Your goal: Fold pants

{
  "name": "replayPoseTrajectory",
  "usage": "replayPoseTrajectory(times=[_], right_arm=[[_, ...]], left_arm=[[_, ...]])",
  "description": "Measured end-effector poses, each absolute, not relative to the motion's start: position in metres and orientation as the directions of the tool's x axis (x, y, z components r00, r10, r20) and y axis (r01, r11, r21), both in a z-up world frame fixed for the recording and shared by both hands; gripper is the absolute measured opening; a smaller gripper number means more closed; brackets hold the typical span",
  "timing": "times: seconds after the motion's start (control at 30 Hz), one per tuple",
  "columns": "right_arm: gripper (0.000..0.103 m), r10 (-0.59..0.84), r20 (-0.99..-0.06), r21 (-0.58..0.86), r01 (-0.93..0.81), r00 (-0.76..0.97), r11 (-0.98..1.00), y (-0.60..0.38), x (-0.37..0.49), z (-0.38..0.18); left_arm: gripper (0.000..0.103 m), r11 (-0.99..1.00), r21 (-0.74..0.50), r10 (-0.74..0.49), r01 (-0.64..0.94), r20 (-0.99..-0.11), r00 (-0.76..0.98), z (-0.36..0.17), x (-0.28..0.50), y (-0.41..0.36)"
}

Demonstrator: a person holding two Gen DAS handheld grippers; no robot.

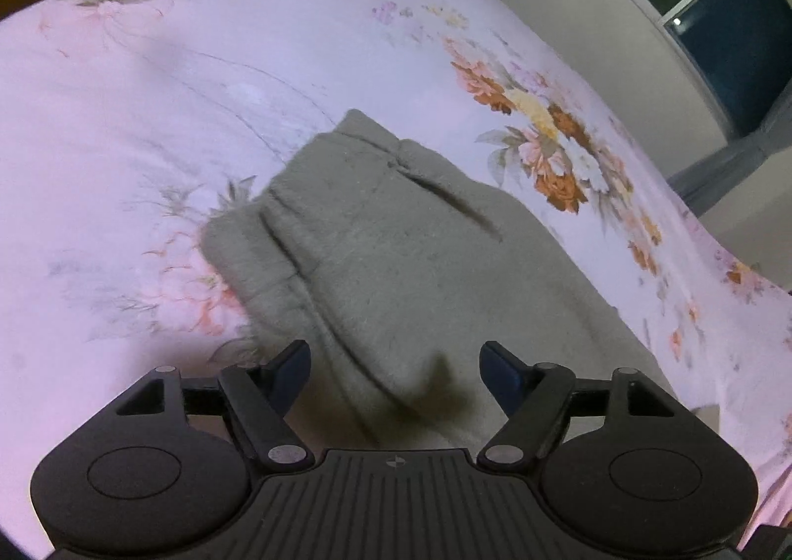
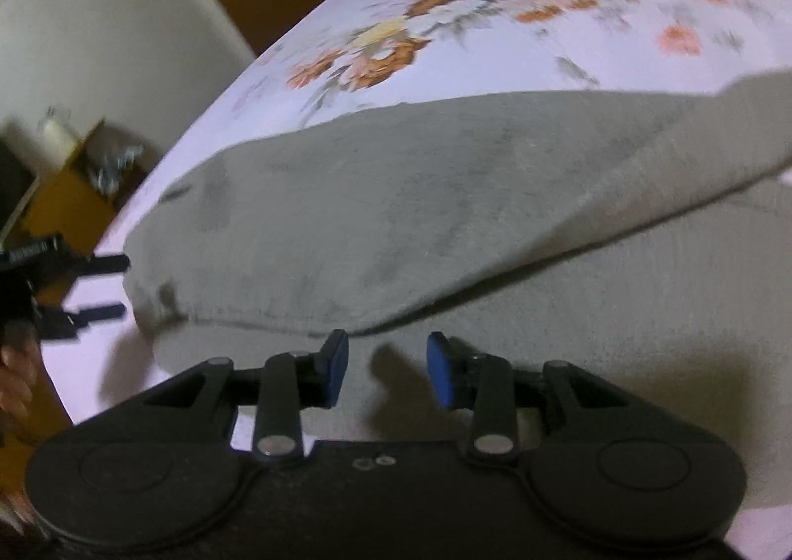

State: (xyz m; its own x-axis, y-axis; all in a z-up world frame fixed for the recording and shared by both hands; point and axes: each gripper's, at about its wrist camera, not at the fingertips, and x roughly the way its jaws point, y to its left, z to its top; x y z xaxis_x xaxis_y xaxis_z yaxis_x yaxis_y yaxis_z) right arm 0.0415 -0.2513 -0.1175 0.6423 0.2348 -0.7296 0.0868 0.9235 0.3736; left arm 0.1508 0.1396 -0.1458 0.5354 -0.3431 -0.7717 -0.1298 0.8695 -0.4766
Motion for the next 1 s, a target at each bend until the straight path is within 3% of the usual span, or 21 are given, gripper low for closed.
replayPoseTrajectory(times=[0.1,0.17,0.27,0.3,0.33,0.37,0.67,0.83,1.0], right_arm=[[0.036,0.262,-0.714,0.460,0.153,0.649,0.875,-0.268,0.051,-0.128],[0.036,0.273,-0.702,0.511,0.199,0.658,0.836,-0.270,0.051,-0.132],[0.031,0.274,-0.693,0.565,0.266,0.667,0.781,-0.276,0.061,-0.140],[0.024,0.271,-0.694,0.573,0.284,0.667,0.768,-0.277,0.063,-0.142],[0.010,0.250,-0.703,0.562,0.305,0.666,0.769,-0.277,0.065,-0.144],[0.009,0.236,-0.707,0.550,0.307,0.667,0.777,-0.275,0.064,-0.143],[0.006,0.248,-0.628,0.454,0.089,0.738,0.886,-0.232,0.007,-0.090],[0.006,0.272,-0.683,0.491,0.150,0.678,0.858,-0.231,0.008,-0.126],[0.007,0.232,-0.716,0.435,0.162,0.659,0.886,-0.226,0.009,-0.129]], left_arm=[[0.074,0.843,-0.506,-0.350,-0.184,-0.775,0.527,-0.164,0.164,0.136],[0.048,0.837,-0.504,-0.338,-0.212,-0.781,0.525,-0.171,0.170,0.135],[0.030,0.812,-0.525,-0.341,-0.253,-0.780,0.524,-0.181,0.172,0.139],[0.028,0.810,-0.529,-0.342,-0.253,-0.776,0.530,-0.182,0.172,0.139],[0.023,0.813,-0.527,-0.338,-0.246,-0.773,0.537,-0.181,0.171,0.140],[0.019,0.818,-0.526,-0.337,-0.234,-0.766,0.547,-0.179,0.169,0.138],[0.011,0.816,-0.560,-0.376,-0.142,-0.702,0.604,-0.148,0.144,0.162],[0.011,0.817,-0.550,-0.360,-0.172,-0.720,0.593,-0.165,0.130,0.173],[0.011,0.840,-0.523,-0.352,-0.143,-0.726,0.590,-0.157,0.134,0.167]])
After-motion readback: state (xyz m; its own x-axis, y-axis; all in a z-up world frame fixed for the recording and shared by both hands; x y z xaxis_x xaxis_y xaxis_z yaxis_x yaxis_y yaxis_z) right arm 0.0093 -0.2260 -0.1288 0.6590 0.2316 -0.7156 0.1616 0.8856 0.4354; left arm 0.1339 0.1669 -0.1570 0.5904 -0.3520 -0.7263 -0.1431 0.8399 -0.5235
